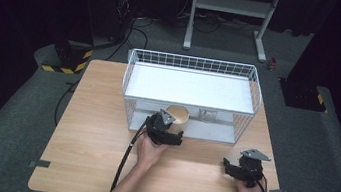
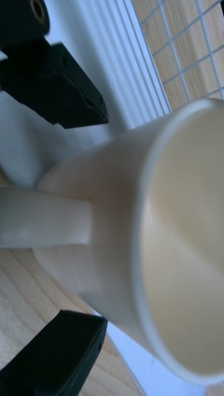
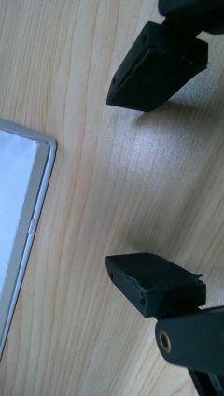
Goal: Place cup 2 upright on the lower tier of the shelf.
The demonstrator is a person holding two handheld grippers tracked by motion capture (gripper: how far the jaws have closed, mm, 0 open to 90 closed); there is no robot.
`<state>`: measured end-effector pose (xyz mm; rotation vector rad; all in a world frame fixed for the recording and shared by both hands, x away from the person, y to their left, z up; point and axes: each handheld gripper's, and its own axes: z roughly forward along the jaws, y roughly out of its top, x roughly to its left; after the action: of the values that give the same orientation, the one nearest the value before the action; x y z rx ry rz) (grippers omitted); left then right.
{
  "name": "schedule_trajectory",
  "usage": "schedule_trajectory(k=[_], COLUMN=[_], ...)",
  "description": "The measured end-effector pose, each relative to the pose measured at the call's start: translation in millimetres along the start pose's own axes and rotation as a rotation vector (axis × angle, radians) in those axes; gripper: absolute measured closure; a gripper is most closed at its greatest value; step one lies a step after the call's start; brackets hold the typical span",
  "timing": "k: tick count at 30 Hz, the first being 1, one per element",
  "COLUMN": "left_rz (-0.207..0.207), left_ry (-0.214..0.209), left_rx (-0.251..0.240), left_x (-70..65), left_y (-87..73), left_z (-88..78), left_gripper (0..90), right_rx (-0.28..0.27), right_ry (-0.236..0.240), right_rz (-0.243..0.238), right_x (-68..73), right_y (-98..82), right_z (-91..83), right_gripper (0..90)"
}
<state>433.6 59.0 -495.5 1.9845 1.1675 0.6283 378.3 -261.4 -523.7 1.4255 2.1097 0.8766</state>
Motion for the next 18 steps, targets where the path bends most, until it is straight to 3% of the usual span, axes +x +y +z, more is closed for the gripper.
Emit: schedule_trajectory(k=[4, 15, 18], left_rz=[-0.002, 0.001, -0.015], left_ry=[-0.008, 0.028, 0.028], left_rx=[0.013, 0.029, 0.023], left_x=[-0.9, -1.2, 0.2], left_y=[-3.8, -4.6, -4.8], left_z=[2.7, 6.2, 7.2], left_gripper=[10.0, 17.4, 21.7], right_rx=[-0.001, -0.001, 0.000], right_ry=[0.000, -0.001, 0.000], right_rz=[-0.003, -0.003, 0.000], right_x=[-0.2, -0.2, 0.0], right_y=[0.0, 0.0, 0.0], right_z=[0.1, 0.1, 0.0], right_gripper=[19.7, 19.7, 19.8])
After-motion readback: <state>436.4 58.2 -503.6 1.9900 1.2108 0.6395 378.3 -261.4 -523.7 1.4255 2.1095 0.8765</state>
